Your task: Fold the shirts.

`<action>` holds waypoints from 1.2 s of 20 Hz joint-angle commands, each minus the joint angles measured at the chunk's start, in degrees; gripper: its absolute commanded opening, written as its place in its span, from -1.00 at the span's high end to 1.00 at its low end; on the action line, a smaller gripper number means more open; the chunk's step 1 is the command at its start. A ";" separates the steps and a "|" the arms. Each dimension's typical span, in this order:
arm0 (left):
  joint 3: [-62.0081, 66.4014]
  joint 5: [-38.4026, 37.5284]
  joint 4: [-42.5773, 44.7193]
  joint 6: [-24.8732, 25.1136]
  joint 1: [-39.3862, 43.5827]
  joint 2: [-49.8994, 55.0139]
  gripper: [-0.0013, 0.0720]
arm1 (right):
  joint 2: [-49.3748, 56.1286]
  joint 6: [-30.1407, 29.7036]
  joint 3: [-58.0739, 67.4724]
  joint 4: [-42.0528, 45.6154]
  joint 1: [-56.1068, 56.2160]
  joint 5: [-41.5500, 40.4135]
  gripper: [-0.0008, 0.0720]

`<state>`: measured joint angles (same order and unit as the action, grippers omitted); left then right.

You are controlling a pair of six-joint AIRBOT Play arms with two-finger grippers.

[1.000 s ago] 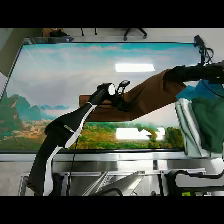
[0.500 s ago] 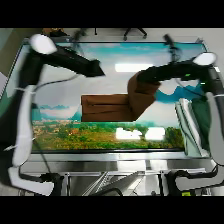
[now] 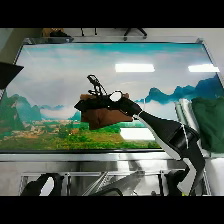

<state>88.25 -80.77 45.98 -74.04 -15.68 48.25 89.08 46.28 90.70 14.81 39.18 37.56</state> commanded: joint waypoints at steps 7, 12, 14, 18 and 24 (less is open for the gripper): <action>-15.93 4.24 -1.73 1.95 -4.11 -9.03 0.92 | -12.61 14.71 0.04 18.43 -26.71 21.70 -0.46; -16.20 4.42 -4.11 2.03 -4.13 -9.01 0.92 | -11.23 25.94 -3.93 34.97 -38.07 31.98 -0.91; -16.20 4.46 -4.04 2.03 -4.13 -9.01 0.92 | -9.25 25.33 -6.88 34.93 -37.97 31.71 -0.91; -16.20 4.39 -3.96 2.08 -4.13 -9.01 0.92 | -2.78 24.59 -7.63 31.93 -35.50 31.47 -0.91; -16.22 4.26 -3.93 2.71 -4.13 -9.01 0.92 | 4.15 20.68 -7.63 23.52 -31.19 29.73 -0.91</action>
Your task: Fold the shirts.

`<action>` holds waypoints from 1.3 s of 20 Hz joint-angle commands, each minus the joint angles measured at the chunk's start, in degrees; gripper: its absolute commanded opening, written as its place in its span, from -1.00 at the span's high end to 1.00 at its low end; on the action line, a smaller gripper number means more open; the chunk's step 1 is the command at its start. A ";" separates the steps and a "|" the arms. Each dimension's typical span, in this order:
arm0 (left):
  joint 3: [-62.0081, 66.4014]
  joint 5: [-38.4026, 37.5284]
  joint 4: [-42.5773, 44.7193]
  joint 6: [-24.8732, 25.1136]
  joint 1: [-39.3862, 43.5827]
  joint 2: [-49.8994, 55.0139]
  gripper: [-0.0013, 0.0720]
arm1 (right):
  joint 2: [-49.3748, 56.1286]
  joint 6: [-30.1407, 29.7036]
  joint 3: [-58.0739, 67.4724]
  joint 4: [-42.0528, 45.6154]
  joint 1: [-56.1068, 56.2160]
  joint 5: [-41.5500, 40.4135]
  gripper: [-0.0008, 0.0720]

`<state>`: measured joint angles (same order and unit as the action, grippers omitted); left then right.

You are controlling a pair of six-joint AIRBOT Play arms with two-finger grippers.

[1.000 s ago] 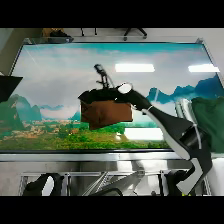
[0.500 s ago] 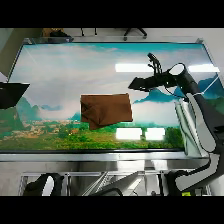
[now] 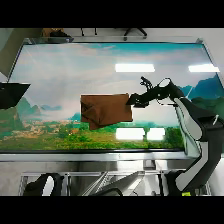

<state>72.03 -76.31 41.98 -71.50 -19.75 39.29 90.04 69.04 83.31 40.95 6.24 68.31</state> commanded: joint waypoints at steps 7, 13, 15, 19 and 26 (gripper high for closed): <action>0.00 -0.22 0.04 0.17 -0.07 -0.04 0.92 | -1.38 -12.28 5.81 -25.83 0.39 6.67 0.92; 0.00 -0.50 0.04 0.15 -0.07 -0.04 0.92 | -11.69 -3.39 23.28 -26.45 -13.42 0.57 0.92; 0.00 -0.81 0.02 0.17 -0.07 -0.04 0.92 | -13.90 2.27 24.94 -25.99 -19.52 -2.71 0.92; 0.00 -0.90 0.02 0.17 -0.07 -0.04 0.92 | -16.09 8.37 24.94 -24.20 -33.53 -5.64 0.92; 0.00 -2.25 0.02 0.59 -0.07 -0.04 0.92 | -15.63 12.52 24.94 -22.64 -54.86 7.19 0.92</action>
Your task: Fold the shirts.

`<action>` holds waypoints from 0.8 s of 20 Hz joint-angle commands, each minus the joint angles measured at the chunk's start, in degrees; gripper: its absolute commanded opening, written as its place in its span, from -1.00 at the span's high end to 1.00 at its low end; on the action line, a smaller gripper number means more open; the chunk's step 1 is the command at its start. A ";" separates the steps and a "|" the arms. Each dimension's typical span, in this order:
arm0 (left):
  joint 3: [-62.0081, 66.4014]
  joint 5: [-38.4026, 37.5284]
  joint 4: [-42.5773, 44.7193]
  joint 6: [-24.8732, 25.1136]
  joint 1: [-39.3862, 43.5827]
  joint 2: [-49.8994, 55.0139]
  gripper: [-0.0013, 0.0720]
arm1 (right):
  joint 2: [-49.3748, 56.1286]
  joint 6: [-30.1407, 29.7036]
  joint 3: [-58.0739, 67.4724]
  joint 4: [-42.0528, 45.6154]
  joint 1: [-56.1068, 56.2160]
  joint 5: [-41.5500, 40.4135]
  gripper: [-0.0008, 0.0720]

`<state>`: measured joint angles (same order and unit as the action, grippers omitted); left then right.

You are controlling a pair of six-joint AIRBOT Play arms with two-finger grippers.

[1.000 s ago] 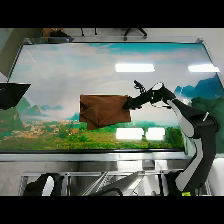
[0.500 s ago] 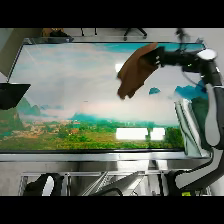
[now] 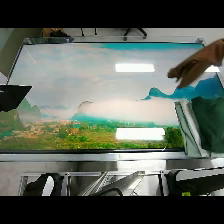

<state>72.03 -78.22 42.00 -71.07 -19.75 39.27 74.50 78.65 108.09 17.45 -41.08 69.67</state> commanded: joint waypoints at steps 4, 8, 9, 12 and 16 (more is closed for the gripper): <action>0.00 -0.37 0.00 0.15 -0.04 -0.02 0.92 | -0.92 9.22 0.15 1.31 -13.73 14.01 0.92; 0.00 -0.66 0.00 0.17 -0.07 -0.04 0.92 | -3.96 19.87 0.13 13.29 -18.84 21.59 0.92; 0.00 -1.07 0.00 0.17 -0.07 -0.04 0.92 | -4.94 22.12 0.13 17.64 -20.13 24.70 0.92; 0.00 -1.36 0.00 0.15 -0.07 -0.02 0.92 | -6.88 24.13 -0.35 31.54 -22.53 36.00 0.92; 0.00 -1.62 0.00 0.15 -0.04 -0.09 0.92 | -14.45 24.24 -10.40 51.84 -23.47 35.80 0.92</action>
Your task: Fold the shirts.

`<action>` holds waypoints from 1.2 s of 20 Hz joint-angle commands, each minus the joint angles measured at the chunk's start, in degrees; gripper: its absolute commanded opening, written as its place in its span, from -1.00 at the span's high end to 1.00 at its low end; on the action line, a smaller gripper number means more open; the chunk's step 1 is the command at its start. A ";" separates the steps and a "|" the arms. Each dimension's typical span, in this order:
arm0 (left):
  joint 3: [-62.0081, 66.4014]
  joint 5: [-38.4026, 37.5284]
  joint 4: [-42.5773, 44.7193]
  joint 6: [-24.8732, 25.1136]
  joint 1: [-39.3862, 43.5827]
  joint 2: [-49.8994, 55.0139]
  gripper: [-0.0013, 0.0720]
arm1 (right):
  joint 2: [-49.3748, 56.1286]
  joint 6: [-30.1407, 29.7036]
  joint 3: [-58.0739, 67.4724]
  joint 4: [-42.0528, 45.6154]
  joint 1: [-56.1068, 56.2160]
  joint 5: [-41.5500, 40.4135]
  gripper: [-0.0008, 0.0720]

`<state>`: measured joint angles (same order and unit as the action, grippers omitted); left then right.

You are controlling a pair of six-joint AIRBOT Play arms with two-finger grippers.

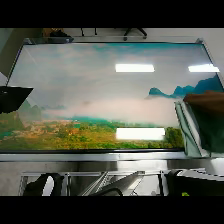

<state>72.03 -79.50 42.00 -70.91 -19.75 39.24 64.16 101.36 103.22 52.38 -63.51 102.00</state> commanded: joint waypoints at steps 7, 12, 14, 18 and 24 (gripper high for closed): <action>0.00 -1.07 0.48 2.95 6.88 0.11 0.92 | -9.62 1.51 -32.37 24.81 -2.21 -2.73 0.92; 0.00 1.81 0.52 4.90 12.61 0.20 0.92 | -8.39 -2.43 -36.09 27.02 -2.23 -4.17 -0.93; 0.00 4.50 0.50 5.53 13.73 0.28 0.92 | -6.80 -1.09 -29.09 27.28 -2.21 1.79 -0.93; 0.04 12.76 0.52 6.25 13.84 0.90 0.92 | -3.58 2.23 -6.10 10.99 -1.99 0.09 -0.38; 1.90 4.96 -0.02 5.77 9.33 8.57 0.92 | -6.54 -5.68 1.64 -15.56 9.88 -13.81 0.92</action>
<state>73.38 -70.30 42.37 -64.84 -8.64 44.40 59.46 100.55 102.21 46.28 -61.12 94.24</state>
